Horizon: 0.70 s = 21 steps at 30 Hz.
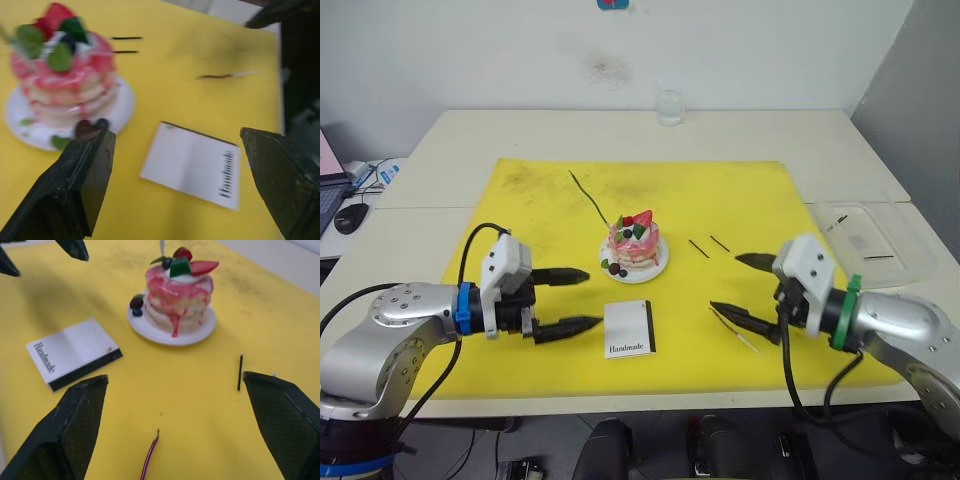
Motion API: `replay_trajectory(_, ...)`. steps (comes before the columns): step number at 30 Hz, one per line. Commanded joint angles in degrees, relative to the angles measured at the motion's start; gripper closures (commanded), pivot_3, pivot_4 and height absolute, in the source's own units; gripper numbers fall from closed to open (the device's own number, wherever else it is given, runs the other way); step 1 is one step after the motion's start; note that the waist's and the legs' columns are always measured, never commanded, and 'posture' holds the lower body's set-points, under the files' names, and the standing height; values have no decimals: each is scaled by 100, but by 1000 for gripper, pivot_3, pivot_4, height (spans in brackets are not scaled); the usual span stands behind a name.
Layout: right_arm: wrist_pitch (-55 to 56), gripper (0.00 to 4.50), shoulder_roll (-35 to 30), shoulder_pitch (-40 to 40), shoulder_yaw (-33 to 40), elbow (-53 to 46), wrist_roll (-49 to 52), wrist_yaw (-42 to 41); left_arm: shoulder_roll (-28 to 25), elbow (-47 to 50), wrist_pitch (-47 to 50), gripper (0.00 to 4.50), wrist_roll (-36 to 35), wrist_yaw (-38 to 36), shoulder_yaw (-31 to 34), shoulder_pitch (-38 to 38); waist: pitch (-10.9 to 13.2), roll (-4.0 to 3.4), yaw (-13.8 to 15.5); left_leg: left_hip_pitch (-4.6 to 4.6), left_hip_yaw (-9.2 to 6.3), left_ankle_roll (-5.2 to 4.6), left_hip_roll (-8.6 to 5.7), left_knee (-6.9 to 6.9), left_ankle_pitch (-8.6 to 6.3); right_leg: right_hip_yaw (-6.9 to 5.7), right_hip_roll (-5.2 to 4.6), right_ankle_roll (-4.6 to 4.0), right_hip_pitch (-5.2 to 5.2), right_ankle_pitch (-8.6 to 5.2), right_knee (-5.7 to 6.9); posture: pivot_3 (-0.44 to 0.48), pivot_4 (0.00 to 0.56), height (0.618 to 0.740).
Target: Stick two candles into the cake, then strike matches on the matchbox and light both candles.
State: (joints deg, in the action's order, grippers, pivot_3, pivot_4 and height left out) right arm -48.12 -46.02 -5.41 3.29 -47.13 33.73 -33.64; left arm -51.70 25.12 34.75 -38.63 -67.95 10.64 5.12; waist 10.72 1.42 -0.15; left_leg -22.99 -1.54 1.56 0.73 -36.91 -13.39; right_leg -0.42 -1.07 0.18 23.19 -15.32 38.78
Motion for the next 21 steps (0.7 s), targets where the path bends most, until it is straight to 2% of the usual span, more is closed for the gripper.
replay_trajectory(1, 394, 0, -15, 674, 97, -347, -319, 58, 114, 479, 40, 37, -281, 18, -219, 47, 0, 0, 11, 2, 0, 0, 0, 0, 0, 1, 0, 0, -1, 0, 2, 0, 150, 740)
replay_trajectory(9, 1209, 0, 395, 1682, -651, 108, -1613, 662, 548, 546, 26, 37, -210, 289, -861, 484, -2, 4, -5, 3, 7, 1, 3, -7, 1, 0, 1, 5, -3, 2, 6, 0, 150, 740)
replay_trajectory(15, 1262, 0, 806, 1993, -668, 248, -1700, 746, 644, 512, -2, 37, -180, 378, -964, 561, -2, 4, -9, 1, 6, 2, 6, -2, 1, 1, 5, 9, -1, -4, 5, 0, 150, 740)
replay_trajectory(21, 1363, 0, 812, 2275, -508, 320, -1702, 591, 654, 516, -19, 37, -161, 425, -961, 536, -2, 4, -1, 2, 6, 2, 4, -5, 1, 1, 4, 9, -3, -5, 6, 0, 150, 740)
